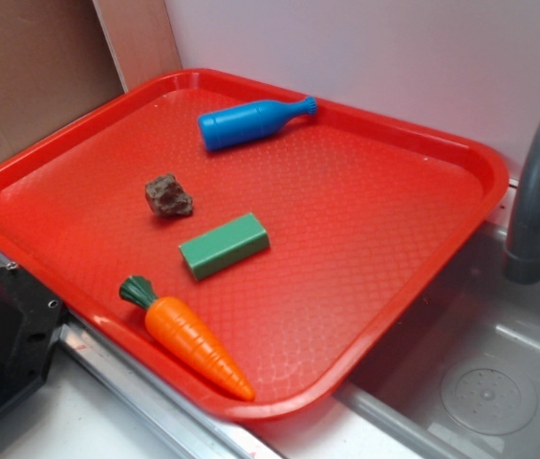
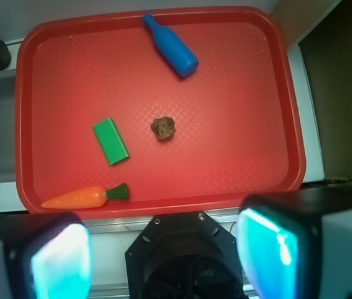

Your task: Grab the blue bottle.

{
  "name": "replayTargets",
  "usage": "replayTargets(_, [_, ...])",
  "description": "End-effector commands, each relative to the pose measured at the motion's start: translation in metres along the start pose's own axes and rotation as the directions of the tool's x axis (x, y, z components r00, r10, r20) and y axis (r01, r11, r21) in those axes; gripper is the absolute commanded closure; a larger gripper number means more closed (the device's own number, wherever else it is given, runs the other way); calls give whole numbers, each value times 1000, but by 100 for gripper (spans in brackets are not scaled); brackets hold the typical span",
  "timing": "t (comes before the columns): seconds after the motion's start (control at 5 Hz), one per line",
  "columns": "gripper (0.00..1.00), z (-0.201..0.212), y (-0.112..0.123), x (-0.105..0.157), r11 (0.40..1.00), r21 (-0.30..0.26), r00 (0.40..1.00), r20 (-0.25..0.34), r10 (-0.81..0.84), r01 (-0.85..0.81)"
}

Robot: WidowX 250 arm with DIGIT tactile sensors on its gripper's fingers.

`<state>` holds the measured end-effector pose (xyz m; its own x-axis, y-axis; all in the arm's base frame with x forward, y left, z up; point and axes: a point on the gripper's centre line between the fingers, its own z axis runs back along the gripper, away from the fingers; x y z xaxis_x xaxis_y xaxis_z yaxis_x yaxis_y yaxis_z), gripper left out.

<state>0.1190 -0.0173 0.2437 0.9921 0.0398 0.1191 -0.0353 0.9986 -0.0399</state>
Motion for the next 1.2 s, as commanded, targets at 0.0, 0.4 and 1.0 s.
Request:
replayTargets(0.0, [0,0,0,0,1000,0,1000,0,0,0])
replayTargets(0.4, [0,-51,33,89,961,20,958,77,-276,276])
replayTargets(1.0, [0,-155,59,161,923,11,917,113,-384,385])
